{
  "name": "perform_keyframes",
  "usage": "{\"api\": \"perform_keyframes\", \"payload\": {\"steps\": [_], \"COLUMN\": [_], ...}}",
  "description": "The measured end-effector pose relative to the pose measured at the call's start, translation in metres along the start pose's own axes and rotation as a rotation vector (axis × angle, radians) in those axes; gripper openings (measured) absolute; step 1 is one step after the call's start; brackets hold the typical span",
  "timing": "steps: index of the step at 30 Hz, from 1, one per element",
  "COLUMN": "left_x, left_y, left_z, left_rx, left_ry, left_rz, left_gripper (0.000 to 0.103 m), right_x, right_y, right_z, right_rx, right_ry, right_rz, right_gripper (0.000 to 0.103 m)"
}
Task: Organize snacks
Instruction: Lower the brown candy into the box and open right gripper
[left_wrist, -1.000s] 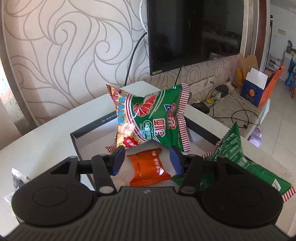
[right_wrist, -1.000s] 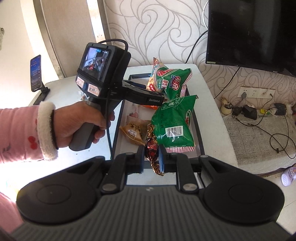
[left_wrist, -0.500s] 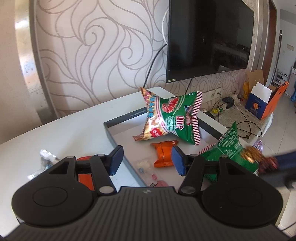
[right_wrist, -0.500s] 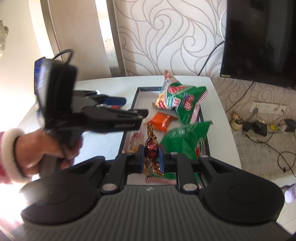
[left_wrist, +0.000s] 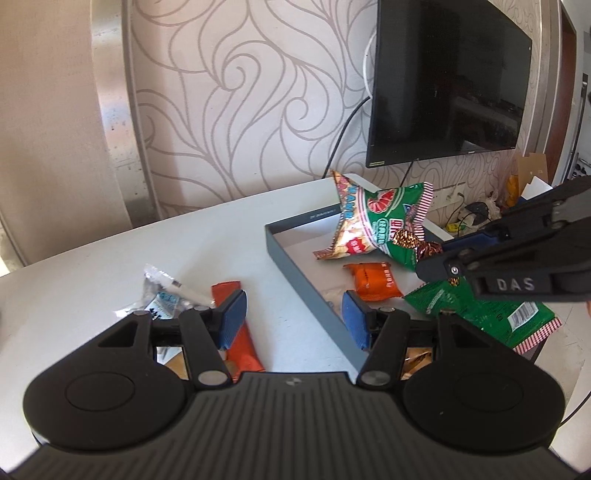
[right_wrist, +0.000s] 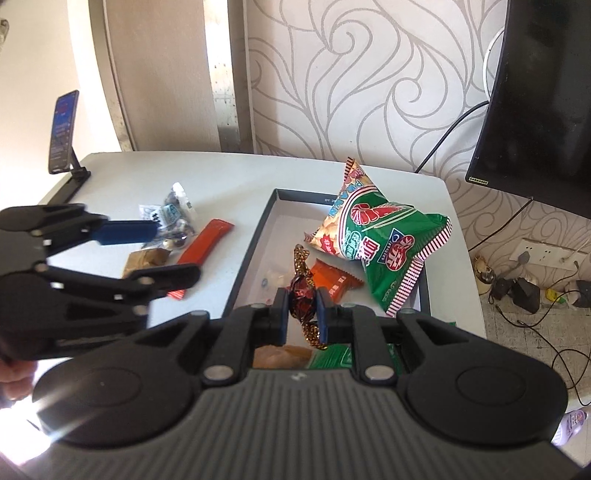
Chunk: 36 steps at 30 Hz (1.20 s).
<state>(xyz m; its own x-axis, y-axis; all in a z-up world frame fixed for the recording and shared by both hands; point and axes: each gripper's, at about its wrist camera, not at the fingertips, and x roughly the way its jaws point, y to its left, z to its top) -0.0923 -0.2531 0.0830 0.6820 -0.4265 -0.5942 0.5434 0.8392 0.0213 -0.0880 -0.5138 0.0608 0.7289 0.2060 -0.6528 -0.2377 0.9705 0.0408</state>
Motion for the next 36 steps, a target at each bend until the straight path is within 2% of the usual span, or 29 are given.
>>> {"api": "perform_keyframes", "payload": {"steps": [6, 14, 21, 27, 36], "left_x": [-0.006, -0.006, -0.006, -0.013, 0.006], "left_y": [0.009, 0.014, 0.017, 0.030, 0.059], "left_z": [-0.002, -0.004, -0.011, -0.033, -0.052], "left_rx": [-0.005, -0.005, -0.002, 0.032, -0.003], "left_ry": [-0.003, -0.004, 0.002, -0.006, 0.036], "left_rz": [0.027, 0.031, 0.030, 0.050, 0.073], "left_gripper": [0.063, 0.063, 0.063, 0.063, 0.063], "right_x": [0.016, 0.008, -0.009, -0.019, -0.028], "right_y": [-0.008, -0.005, 0.016, 0.035, 0.049], "right_z": [0.005, 0.003, -0.002, -0.012, -0.020], "right_rx": [0.031, 0.058, 0.067, 0.096, 0.100], "right_ry": [0.016, 0.003, -0.020, -0.004, 0.009], "right_rz": [-0.030, -0.027, 0.024, 0.091, 0.105], "right_gripper": [0.020, 0.021, 0.022, 0.022, 0.022]}}
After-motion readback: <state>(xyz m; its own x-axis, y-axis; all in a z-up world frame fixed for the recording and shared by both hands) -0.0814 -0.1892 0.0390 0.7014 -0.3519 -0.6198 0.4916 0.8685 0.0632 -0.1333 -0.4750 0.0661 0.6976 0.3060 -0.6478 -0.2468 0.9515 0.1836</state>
